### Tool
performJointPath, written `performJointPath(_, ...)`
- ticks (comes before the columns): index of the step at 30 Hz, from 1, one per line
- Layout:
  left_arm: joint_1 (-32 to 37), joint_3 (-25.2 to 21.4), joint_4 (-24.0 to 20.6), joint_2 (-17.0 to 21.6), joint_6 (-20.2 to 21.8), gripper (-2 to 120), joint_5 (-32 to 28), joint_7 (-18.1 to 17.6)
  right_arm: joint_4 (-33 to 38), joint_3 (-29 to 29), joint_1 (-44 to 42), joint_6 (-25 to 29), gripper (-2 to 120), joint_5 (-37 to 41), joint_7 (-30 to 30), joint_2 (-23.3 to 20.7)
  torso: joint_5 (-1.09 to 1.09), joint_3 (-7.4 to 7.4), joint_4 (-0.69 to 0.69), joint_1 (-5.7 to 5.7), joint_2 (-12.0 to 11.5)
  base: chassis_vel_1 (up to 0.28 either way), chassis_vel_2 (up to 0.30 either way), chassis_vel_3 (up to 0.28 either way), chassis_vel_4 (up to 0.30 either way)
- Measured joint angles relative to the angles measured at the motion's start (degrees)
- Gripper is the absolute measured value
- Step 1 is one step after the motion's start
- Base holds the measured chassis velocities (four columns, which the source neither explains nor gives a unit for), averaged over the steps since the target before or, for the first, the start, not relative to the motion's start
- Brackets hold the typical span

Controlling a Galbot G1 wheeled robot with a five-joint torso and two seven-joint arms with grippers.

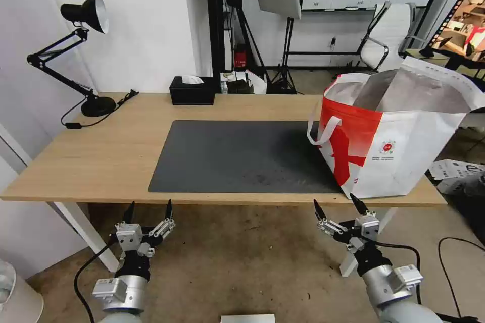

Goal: Pick up the trash from the table and place it into the takeout bag.

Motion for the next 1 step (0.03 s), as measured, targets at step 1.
performJointPath(1, 0.0, 0.0, 0.0, 0.0, 0.0, 100, 0.0, 0.0, 0.0, 0.0, 0.0, 0.0, 100, 0.0, 0.0, 0.0, 0.00, 0.00, 0.00, 0.00, 0.0, 0.000, 0.000, 0.000, 0.000)
